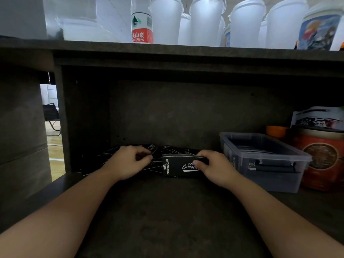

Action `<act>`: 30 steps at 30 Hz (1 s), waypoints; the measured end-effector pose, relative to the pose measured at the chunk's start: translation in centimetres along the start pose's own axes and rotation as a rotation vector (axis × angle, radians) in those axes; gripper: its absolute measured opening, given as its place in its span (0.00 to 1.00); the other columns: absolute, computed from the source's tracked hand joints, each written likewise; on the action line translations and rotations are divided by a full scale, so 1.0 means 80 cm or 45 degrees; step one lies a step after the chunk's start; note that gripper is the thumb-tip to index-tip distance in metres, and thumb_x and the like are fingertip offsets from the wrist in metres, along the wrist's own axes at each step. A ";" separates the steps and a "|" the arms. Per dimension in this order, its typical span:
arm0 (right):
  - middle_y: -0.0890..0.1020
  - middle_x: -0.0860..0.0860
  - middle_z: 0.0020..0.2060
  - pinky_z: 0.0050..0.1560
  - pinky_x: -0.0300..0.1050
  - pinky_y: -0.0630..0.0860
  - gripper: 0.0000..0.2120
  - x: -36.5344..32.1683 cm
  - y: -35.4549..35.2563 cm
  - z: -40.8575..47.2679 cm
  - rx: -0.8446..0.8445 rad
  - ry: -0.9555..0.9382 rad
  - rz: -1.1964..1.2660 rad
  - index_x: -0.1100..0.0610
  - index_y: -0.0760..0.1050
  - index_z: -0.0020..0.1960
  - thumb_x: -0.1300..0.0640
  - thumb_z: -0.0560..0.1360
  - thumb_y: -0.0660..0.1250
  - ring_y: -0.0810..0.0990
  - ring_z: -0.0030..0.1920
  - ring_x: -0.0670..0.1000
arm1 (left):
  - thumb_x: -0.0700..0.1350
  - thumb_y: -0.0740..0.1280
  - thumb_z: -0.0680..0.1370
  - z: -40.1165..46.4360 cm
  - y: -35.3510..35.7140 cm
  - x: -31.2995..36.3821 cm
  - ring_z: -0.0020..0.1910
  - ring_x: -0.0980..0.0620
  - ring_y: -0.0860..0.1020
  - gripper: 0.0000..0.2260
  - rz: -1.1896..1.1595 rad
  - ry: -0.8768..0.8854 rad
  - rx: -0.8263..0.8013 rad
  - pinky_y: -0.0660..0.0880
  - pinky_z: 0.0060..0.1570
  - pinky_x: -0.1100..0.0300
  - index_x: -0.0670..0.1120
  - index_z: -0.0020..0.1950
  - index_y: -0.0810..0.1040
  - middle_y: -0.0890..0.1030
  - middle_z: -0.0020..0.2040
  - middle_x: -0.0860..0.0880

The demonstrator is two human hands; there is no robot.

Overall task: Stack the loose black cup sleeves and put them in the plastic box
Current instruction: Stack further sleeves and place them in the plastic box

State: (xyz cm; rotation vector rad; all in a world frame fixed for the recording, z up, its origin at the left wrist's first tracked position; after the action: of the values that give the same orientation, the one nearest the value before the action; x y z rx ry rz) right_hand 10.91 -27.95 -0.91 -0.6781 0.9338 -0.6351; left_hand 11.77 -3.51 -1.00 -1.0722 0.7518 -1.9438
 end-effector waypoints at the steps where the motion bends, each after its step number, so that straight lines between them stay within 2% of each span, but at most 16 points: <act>1: 0.80 0.45 0.46 0.41 0.29 0.66 0.02 0.000 0.000 0.000 0.005 -0.001 -0.003 0.49 0.77 0.49 0.52 0.78 0.66 0.76 0.47 0.42 | 0.53 0.66 0.78 -0.001 -0.011 0.002 0.48 0.58 0.80 0.10 -0.027 0.007 0.113 0.74 0.50 0.63 0.53 0.56 0.82 0.83 0.48 0.55; 4: 0.80 0.46 0.47 0.43 0.33 0.68 0.01 0.002 0.006 0.001 -0.031 0.000 -0.019 0.48 0.77 0.48 0.52 0.78 0.66 0.77 0.49 0.44 | 0.50 0.65 0.79 -0.004 -0.035 -0.002 0.36 0.56 0.79 0.07 0.025 -0.040 0.357 0.72 0.36 0.62 0.53 0.43 0.81 0.80 0.34 0.55; 6: 0.80 0.45 0.48 0.45 0.35 0.68 0.01 0.003 0.008 0.001 -0.047 0.012 -0.005 0.47 0.76 0.49 0.52 0.78 0.67 0.77 0.51 0.45 | 0.49 0.65 0.79 -0.006 -0.048 -0.008 0.35 0.53 0.79 0.08 0.079 -0.064 0.507 0.70 0.35 0.61 0.51 0.42 0.81 0.80 0.34 0.53; 8: 0.78 0.44 0.52 0.51 0.36 0.70 0.08 0.003 0.007 0.000 -0.049 0.024 0.052 0.46 0.73 0.55 0.53 0.77 0.68 0.76 0.54 0.44 | 0.48 0.65 0.79 -0.011 -0.057 -0.007 0.36 0.55 0.78 0.07 -0.001 -0.034 0.596 0.70 0.36 0.61 0.49 0.44 0.81 0.80 0.36 0.53; 11: 0.74 0.44 0.57 0.60 0.40 0.66 0.28 0.000 0.007 -0.003 -0.062 0.047 0.140 0.43 0.61 0.71 0.54 0.76 0.69 0.71 0.60 0.44 | 0.46 0.66 0.79 -0.005 -0.041 0.012 0.37 0.62 0.77 0.06 -0.154 0.112 0.415 0.71 0.38 0.69 0.54 0.44 0.80 0.80 0.40 0.57; 13: 0.72 0.44 0.59 0.63 0.42 0.66 0.32 -0.003 0.008 -0.005 -0.066 0.016 0.172 0.39 0.57 0.73 0.54 0.76 0.70 0.70 0.61 0.45 | 0.42 0.65 0.79 -0.001 -0.013 0.024 0.40 0.61 0.80 0.09 -0.366 0.157 0.153 0.76 0.39 0.68 0.56 0.45 0.80 0.82 0.45 0.55; 14: 0.72 0.44 0.60 0.65 0.43 0.67 0.31 -0.005 0.009 -0.005 -0.073 -0.011 0.177 0.39 0.59 0.72 0.55 0.76 0.70 0.71 0.62 0.45 | 0.40 0.64 0.80 -0.001 0.004 0.029 0.43 0.61 0.81 0.11 -0.497 0.156 0.008 0.78 0.43 0.67 0.55 0.48 0.81 0.82 0.48 0.54; 16: 0.75 0.44 0.59 0.64 0.45 0.71 0.21 -0.008 0.011 -0.004 -0.090 -0.066 0.143 0.41 0.68 0.66 0.55 0.77 0.68 0.74 0.60 0.44 | 0.37 0.59 0.82 -0.003 0.034 0.038 0.53 0.57 0.80 0.13 -0.726 0.127 -0.208 0.77 0.51 0.66 0.50 0.57 0.80 0.82 0.54 0.52; 18: 0.78 0.46 0.55 0.60 0.43 0.72 0.10 -0.007 0.012 -0.002 -0.084 -0.066 0.081 0.47 0.76 0.58 0.55 0.77 0.67 0.76 0.56 0.44 | 0.37 0.57 0.83 -0.001 0.035 0.030 0.56 0.53 0.80 0.14 -0.824 0.041 -0.171 0.76 0.54 0.64 0.49 0.61 0.77 0.81 0.55 0.50; 20: 0.76 0.48 0.54 0.56 0.41 0.70 0.07 -0.002 0.010 0.002 -0.041 -0.039 0.009 0.50 0.77 0.56 0.54 0.78 0.67 0.75 0.56 0.47 | 0.38 0.58 0.82 0.010 0.009 -0.010 0.56 0.51 0.79 0.14 -0.578 -0.066 0.119 0.73 0.59 0.60 0.48 0.65 0.75 0.80 0.57 0.48; 22: 0.76 0.49 0.54 0.55 0.40 0.68 0.08 0.002 0.008 0.003 -0.016 -0.007 -0.007 0.52 0.78 0.56 0.53 0.78 0.67 0.75 0.55 0.48 | 0.45 0.61 0.82 0.016 -0.012 -0.055 0.64 0.48 0.74 0.19 -0.139 -0.202 0.265 0.68 0.66 0.55 0.46 0.73 0.68 0.75 0.67 0.45; 24: 0.76 0.48 0.52 0.54 0.39 0.68 0.08 0.004 0.009 0.003 -0.037 0.002 -0.025 0.53 0.79 0.55 0.52 0.78 0.67 0.75 0.55 0.47 | 0.58 0.58 0.81 0.014 -0.003 -0.091 0.74 0.43 0.62 0.28 0.205 -0.400 0.087 0.61 0.72 0.48 0.49 0.78 0.56 0.61 0.77 0.46; 26: 0.78 0.47 0.51 0.50 0.38 0.68 0.07 0.006 0.014 0.002 -0.093 0.009 -0.037 0.52 0.79 0.53 0.50 0.79 0.65 0.76 0.54 0.46 | 0.67 0.51 0.79 0.005 0.023 -0.106 0.77 0.43 0.53 0.33 0.422 -0.498 -0.225 0.54 0.73 0.46 0.53 0.80 0.51 0.51 0.80 0.51; 28: 0.78 0.48 0.52 0.49 0.39 0.68 0.07 0.007 0.016 0.002 -0.122 0.022 -0.037 0.50 0.78 0.52 0.49 0.79 0.64 0.76 0.52 0.46 | 0.70 0.49 0.77 0.002 0.035 -0.100 0.77 0.45 0.53 0.34 0.490 -0.480 -0.331 0.53 0.73 0.48 0.54 0.79 0.55 0.55 0.79 0.50; 30: 0.78 0.48 0.52 0.50 0.40 0.69 0.07 0.009 0.017 0.002 -0.129 0.031 -0.041 0.49 0.78 0.52 0.49 0.79 0.64 0.76 0.52 0.46 | 0.70 0.55 0.75 0.009 0.027 -0.090 0.74 0.47 0.63 0.32 0.443 -0.425 -0.230 0.60 0.70 0.50 0.53 0.74 0.64 0.67 0.74 0.48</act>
State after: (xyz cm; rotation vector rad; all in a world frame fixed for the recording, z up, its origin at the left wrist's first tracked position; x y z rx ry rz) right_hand 11.62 -27.59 -2.20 -0.7785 0.9843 -0.6284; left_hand 15.58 1.31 -5.34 -1.2424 0.8696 -1.3823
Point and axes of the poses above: each hand's wrist, its own z-axis towards the middle knuckle, its own y-axis out of the palm, x = y × z, the point moved 9 cm from there along z, towards the middle knuckle
